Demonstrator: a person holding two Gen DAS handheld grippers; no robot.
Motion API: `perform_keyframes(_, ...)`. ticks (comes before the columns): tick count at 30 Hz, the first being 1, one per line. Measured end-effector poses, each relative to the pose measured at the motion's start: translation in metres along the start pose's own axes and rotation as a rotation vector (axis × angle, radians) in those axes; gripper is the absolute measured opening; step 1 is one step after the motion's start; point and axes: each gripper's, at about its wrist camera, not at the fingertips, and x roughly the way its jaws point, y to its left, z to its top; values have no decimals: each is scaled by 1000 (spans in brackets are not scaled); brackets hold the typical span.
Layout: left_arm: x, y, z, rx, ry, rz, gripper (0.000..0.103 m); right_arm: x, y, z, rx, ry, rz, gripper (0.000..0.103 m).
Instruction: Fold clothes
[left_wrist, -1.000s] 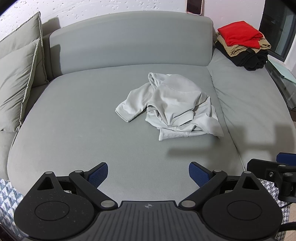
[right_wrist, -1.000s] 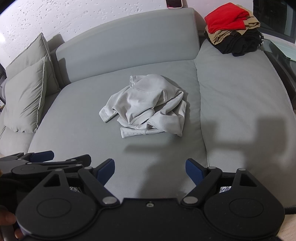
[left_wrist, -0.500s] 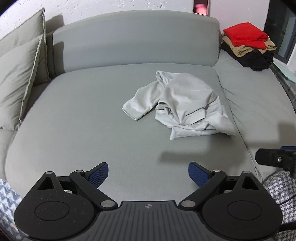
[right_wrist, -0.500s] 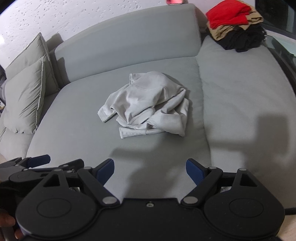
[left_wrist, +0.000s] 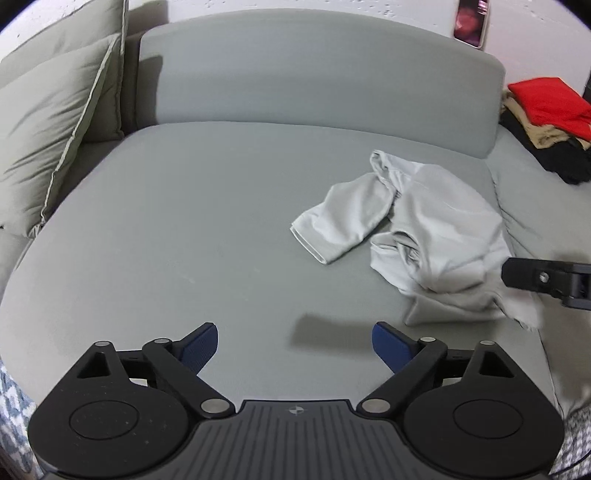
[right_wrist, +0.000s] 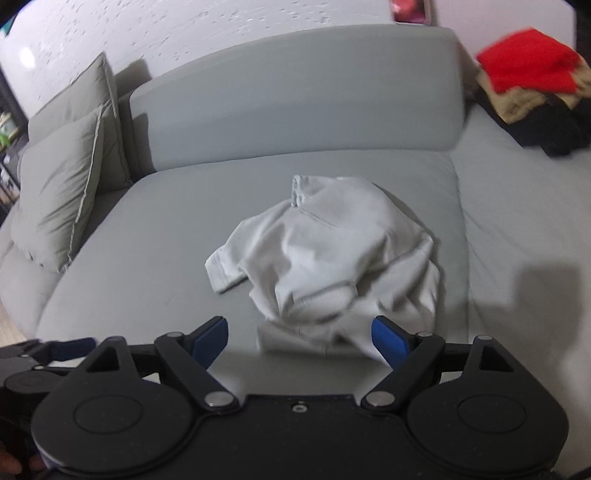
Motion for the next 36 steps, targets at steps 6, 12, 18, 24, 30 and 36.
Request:
perform_keyframes(6,23,7,6,-63,72,-75,86,39,14,17,-85,-13,11,82)
perform_keyframes(12,22,3,0,-39,53,-57,84,88,53,19,-298,7,-51,77)
perform_keyframes(18,15,0,-6,-9,32,-57,84,98,36,30,-242,-24,-152,2)
perform_keyframes(24,6,-13,-8,7,10,-127,79,-16,-85,43,249,-277,-204,2)
perform_keyframes(30,-2,-46,-11,92,-1,-158,79,-78,-196,7,519,-315,-393,2)
perform_keyframes(36,-1,-64,-15,121,-24,-203,79,-90,-217,-42,544,-196,-275,27)
